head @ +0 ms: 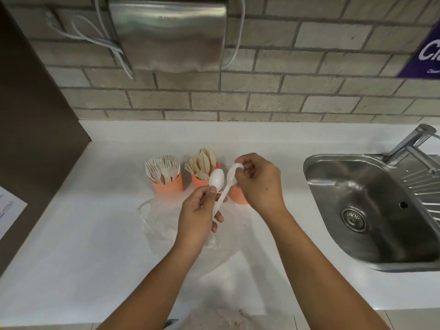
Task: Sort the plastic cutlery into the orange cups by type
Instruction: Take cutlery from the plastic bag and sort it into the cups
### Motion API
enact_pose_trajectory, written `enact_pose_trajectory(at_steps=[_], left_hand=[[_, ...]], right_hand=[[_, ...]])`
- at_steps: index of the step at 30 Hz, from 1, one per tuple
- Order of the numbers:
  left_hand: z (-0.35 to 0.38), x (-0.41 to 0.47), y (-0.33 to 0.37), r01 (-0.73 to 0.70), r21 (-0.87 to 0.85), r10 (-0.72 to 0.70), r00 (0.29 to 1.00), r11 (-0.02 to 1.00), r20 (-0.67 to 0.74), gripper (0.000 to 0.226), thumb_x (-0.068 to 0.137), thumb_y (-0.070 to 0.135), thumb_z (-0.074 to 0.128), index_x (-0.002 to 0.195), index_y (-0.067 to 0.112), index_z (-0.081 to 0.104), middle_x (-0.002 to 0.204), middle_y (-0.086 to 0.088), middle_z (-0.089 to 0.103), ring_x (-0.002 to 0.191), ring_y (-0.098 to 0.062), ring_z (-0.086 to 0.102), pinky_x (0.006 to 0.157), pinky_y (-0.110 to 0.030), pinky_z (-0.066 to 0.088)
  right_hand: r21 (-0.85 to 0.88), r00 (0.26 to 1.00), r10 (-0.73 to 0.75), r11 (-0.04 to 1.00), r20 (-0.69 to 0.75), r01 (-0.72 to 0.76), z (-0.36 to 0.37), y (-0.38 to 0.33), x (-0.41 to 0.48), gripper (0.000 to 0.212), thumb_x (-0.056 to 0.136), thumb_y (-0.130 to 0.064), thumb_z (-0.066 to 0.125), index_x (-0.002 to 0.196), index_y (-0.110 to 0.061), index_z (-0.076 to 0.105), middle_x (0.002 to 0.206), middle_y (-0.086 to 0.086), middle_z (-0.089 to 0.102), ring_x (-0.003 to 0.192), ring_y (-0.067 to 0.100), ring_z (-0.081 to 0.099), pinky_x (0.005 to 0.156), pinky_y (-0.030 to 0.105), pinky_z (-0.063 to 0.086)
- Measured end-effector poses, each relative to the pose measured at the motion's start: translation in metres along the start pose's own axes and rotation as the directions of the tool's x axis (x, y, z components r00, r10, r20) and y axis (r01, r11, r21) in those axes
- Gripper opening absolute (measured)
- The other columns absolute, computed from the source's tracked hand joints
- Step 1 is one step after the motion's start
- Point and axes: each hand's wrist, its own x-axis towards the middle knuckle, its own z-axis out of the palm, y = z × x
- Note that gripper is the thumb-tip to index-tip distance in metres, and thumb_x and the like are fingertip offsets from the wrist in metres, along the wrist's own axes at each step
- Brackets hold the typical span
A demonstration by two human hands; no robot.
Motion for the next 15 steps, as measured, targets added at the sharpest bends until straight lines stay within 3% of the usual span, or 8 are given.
enact_pose_trajectory(at_steps=[4,7,11,15], left_hand=[[0.008,-0.010,-0.003,0.077,-0.093,-0.085,0.993,0.993,-0.082,0.021,0.108,0.027,0.055,0.109,0.012,0.070,0.100,0.001,0.076,0.055,-0.012,0.057,0.044,-0.027,0.044],[0.014,-0.018,-0.005,0.107,-0.147,-0.124,0.986,0.983,-0.114,0.023,0.106,0.029,0.059,0.109,0.008,0.069,0.093,0.007,0.077,0.055,-0.010,0.055,0.045,-0.025,0.042],[0.023,-0.031,-0.006,0.104,-0.177,-0.131,0.980,0.979,-0.151,0.024,0.105,0.029,0.061,0.111,0.008,0.068,0.098,0.005,0.079,0.055,-0.009,0.054,0.046,-0.024,0.041],[0.032,-0.041,-0.004,0.083,-0.187,-0.117,0.977,0.979,-0.181,0.025,0.104,0.031,0.061,0.112,0.009,0.068,0.103,0.003,0.079,0.055,-0.010,0.054,0.047,-0.025,0.041]], right_hand=[[0.041,0.968,-0.113,0.991,-0.223,0.125,-0.031,-0.001,0.019,0.012,0.093,-0.010,0.064,0.097,-0.017,0.074,0.082,-0.010,0.071,0.070,0.007,0.065,0.066,0.020,0.052],[-0.044,0.920,-0.252,0.967,-0.301,0.250,-0.047,0.005,0.032,0.014,0.095,-0.008,0.061,0.100,-0.012,0.073,0.090,-0.003,0.072,0.076,0.008,0.064,0.068,0.016,0.050],[-0.186,0.895,-0.411,0.906,-0.172,0.380,-0.044,0.033,0.044,0.015,0.096,-0.005,0.059,0.100,-0.010,0.073,0.092,0.003,0.070,0.075,0.017,0.064,0.068,0.033,0.054],[-0.269,0.901,-0.434,0.866,0.012,0.421,-0.032,0.065,0.046,0.016,0.092,-0.003,0.063,0.099,-0.010,0.076,0.095,0.005,0.070,0.076,0.021,0.066,0.070,0.037,0.056]])
